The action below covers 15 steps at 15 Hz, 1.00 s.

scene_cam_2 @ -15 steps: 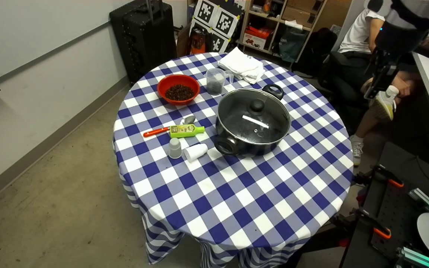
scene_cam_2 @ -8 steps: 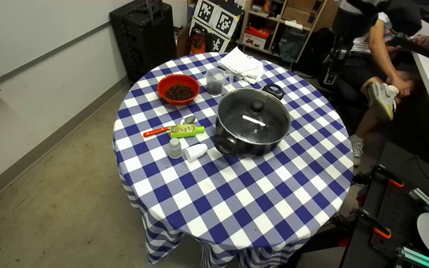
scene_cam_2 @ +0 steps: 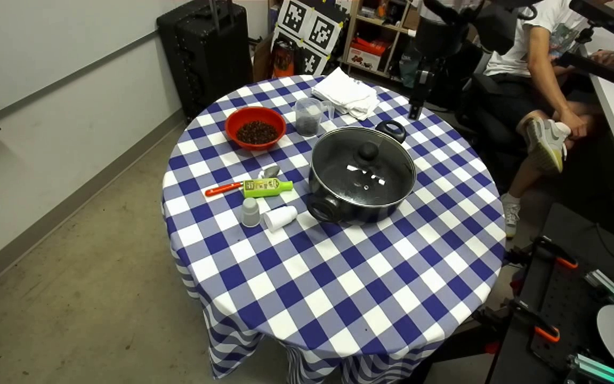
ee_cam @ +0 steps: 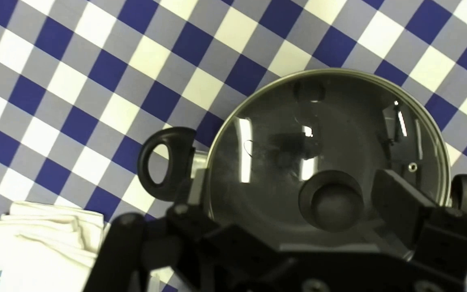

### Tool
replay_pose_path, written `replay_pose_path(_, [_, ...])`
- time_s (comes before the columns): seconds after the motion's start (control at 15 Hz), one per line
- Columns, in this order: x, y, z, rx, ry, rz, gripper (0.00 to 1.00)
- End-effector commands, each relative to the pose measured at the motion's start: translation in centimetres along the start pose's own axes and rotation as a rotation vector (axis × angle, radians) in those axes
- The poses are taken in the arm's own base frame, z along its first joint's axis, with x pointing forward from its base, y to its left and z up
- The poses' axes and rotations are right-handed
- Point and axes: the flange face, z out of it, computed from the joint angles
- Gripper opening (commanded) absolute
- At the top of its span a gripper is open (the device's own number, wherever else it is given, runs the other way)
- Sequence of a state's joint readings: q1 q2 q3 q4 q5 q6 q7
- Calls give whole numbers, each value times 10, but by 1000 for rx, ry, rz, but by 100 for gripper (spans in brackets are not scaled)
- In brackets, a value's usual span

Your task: Uncover the pot and put the lid on the table

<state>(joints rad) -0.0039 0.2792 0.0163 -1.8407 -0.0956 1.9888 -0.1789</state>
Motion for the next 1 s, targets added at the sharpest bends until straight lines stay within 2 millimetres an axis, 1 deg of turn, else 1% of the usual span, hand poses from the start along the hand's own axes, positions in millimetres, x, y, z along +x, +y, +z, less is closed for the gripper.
replay_pose_path(0.0, [35,-9,7,45,22,-15,100])
replay_pose_path(0.2, [51,-17,21,45,22,-21,100])
replay_pose_path(0.4, [59,-25,34,64,10,-30,100])
replay_pose_path(0.6, [59,-37,44,87,-1,-42,100])
replay_pose_path(0.93, [57,-57,53,117,-13,-49,100])
